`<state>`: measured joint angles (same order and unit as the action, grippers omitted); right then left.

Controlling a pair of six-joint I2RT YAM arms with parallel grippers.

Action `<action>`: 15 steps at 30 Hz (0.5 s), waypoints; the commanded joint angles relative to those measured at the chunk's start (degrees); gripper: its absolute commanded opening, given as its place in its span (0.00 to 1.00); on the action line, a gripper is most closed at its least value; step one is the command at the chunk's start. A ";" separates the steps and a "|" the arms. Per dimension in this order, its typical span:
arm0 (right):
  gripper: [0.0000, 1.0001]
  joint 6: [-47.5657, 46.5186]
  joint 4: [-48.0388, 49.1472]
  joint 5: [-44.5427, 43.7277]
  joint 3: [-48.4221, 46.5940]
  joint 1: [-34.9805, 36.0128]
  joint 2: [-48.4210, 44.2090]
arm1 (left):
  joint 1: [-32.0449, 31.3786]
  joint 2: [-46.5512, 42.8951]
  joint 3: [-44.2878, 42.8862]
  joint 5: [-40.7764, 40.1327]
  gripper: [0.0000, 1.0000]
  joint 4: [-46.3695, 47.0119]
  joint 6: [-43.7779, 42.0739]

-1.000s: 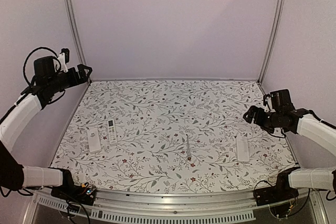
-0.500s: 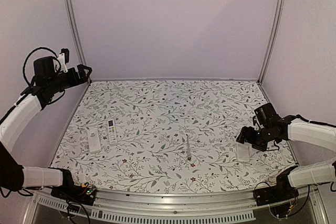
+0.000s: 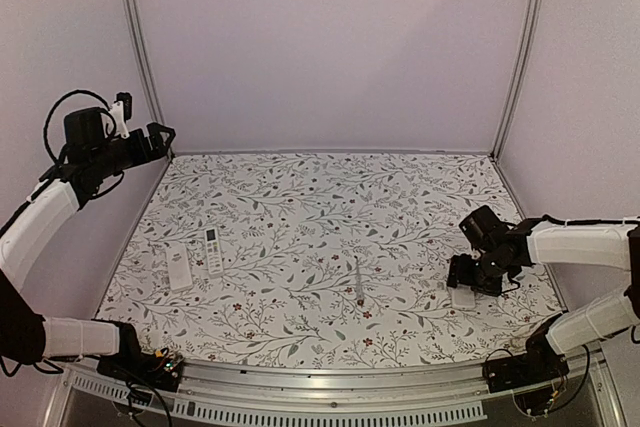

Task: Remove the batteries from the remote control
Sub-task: Pick up the remote control from the center of the board.

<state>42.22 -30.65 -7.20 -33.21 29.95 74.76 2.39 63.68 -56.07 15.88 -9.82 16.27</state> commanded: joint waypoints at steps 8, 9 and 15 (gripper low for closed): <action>0.73 2.14 -4.98 -6.58 -4.37 4.97 5.20 | -0.65 0.49 0.70 0.73 1.00 -0.55 0.10; 0.73 2.29 -5.10 -6.87 -4.66 5.36 5.85 | -0.66 0.55 0.70 0.82 1.00 -0.55 0.15; 0.68 0.39 -2.47 -5.62 -6.44 7.61 9.15 | -0.65 0.70 0.70 1.05 1.00 -0.58 0.23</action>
<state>43.66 -34.30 -12.71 -37.93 35.73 81.58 2.35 63.75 -56.07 16.12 -9.82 16.32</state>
